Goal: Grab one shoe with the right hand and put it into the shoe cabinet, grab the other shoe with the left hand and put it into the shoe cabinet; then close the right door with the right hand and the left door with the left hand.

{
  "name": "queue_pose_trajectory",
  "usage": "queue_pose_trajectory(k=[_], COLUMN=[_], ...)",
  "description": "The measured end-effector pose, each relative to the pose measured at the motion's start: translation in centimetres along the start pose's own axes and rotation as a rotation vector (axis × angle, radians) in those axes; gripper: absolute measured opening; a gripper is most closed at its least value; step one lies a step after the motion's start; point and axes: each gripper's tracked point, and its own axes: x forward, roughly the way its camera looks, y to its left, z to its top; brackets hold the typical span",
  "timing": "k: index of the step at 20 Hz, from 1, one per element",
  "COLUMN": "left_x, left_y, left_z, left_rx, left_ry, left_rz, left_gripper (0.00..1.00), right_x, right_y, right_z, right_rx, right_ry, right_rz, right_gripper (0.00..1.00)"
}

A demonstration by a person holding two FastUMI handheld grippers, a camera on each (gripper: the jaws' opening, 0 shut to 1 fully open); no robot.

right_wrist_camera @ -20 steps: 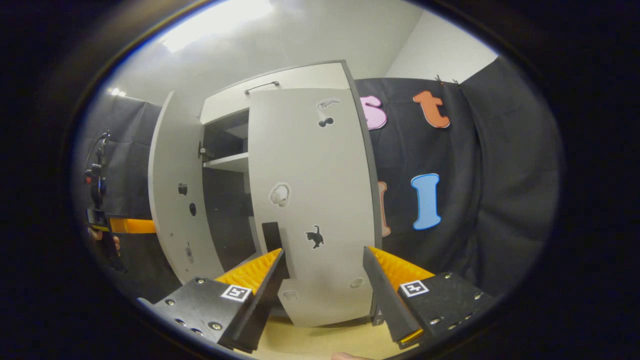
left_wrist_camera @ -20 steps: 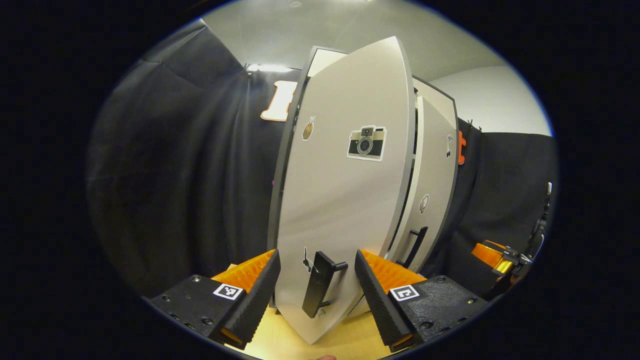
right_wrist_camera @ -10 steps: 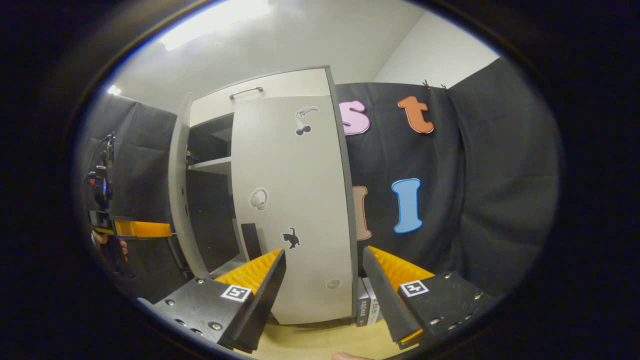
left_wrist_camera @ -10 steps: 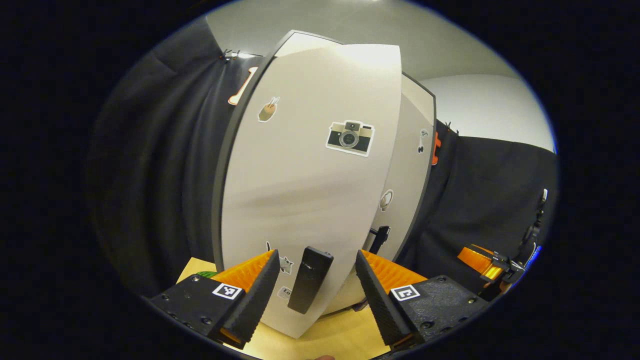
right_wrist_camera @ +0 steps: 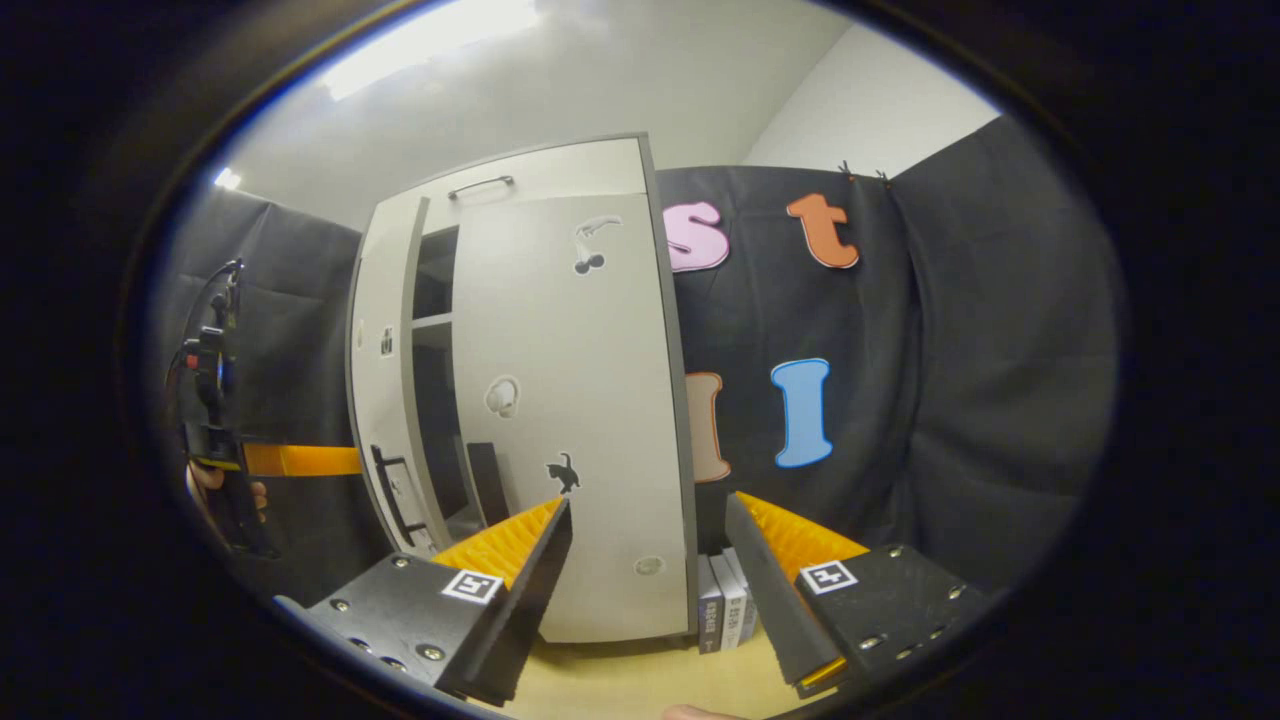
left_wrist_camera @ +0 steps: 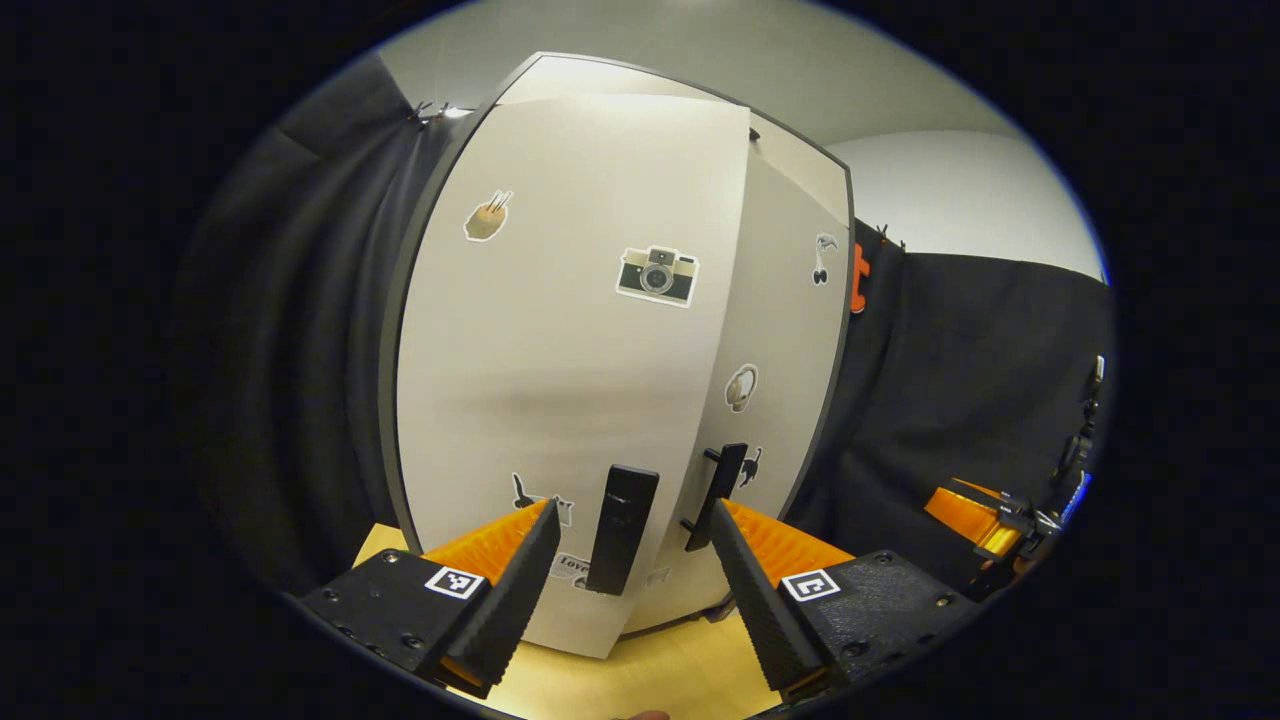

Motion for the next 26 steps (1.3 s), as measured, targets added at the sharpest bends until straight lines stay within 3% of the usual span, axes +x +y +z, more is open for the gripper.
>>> queue_pose_trajectory(k=[9,10,15,23,24,26], left_x=[-0.4,-0.5,-0.6,-1.2,-1.3,-1.2], left_y=[0.3,0.3,0.6,0.7,0.7,0.7], left_z=[0.0,-0.1,-0.2,-0.1,-0.1,-0.1], left_rx=[0.002,0.002,0.006,0.009,0.009,0.011], left_ry=[-0.008,-0.008,-0.003,-0.015,-0.015,-0.016], left_rz=[0.025,0.026,0.028,0.032,0.032,0.035], left_gripper=[0.93,0.93,0.93,0.93,0.93,0.93], right_x=[0.6,0.6,0.5,0.7,0.7,0.8], right_y=[1.5,1.6,2.1,2.5,2.5,2.6], right_z=[-0.2,-0.2,-0.4,-0.5,-0.5,-0.5], right_rx=[0.001,-0.001,-0.008,-0.006,-0.007,-0.007], right_ry=[0.003,0.003,0.002,0.001,0.002,0.004], right_rz=[0.037,0.037,0.040,0.047,0.048,0.051], right_gripper=[0.85,0.92,0.93,0.93,0.85,0.85])
